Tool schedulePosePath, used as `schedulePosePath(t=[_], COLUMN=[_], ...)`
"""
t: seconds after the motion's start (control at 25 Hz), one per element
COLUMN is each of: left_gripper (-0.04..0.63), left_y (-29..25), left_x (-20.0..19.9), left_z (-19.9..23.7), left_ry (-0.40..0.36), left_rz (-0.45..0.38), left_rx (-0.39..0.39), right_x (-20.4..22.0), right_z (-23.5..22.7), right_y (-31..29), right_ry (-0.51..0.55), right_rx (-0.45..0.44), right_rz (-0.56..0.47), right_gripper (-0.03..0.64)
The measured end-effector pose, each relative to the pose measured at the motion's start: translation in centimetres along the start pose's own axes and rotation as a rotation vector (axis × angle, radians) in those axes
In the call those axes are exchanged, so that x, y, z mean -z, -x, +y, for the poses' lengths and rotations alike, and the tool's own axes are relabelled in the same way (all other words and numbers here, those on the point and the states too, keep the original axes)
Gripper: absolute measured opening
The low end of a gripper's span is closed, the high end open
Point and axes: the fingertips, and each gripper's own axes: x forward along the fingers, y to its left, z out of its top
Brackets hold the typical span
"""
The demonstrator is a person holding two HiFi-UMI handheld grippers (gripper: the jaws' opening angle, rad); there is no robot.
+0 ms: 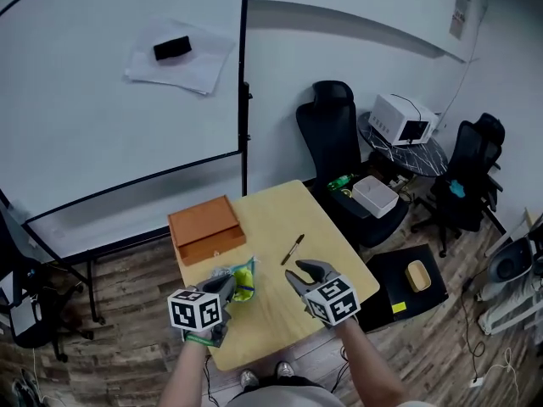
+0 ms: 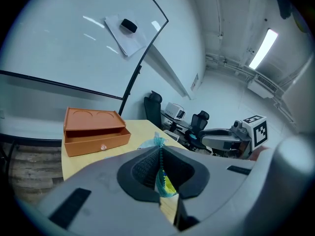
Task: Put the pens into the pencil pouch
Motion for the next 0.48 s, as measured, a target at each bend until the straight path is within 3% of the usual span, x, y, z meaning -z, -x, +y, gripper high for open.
schedulePosePath(t=[0.24, 0.48], left_gripper=[0.020, 0.020], left_y=[-0.6, -2.6], left_x=[-0.3, 0.2], left_z=[-0.1, -0.8], left_ry=[0.000, 0.008], left_rz=[-0.009, 0.000], left_rx=[0.010, 0.002], right_x=[2.4, 5.1], right_z=[-2.1, -4.8], right_y=[0.2, -0.7], right_ry=[-0.031, -0.029], right_rx=[0.064, 0.054], right_rz=[0.055, 0.118], right_gripper=[0.137, 0.141])
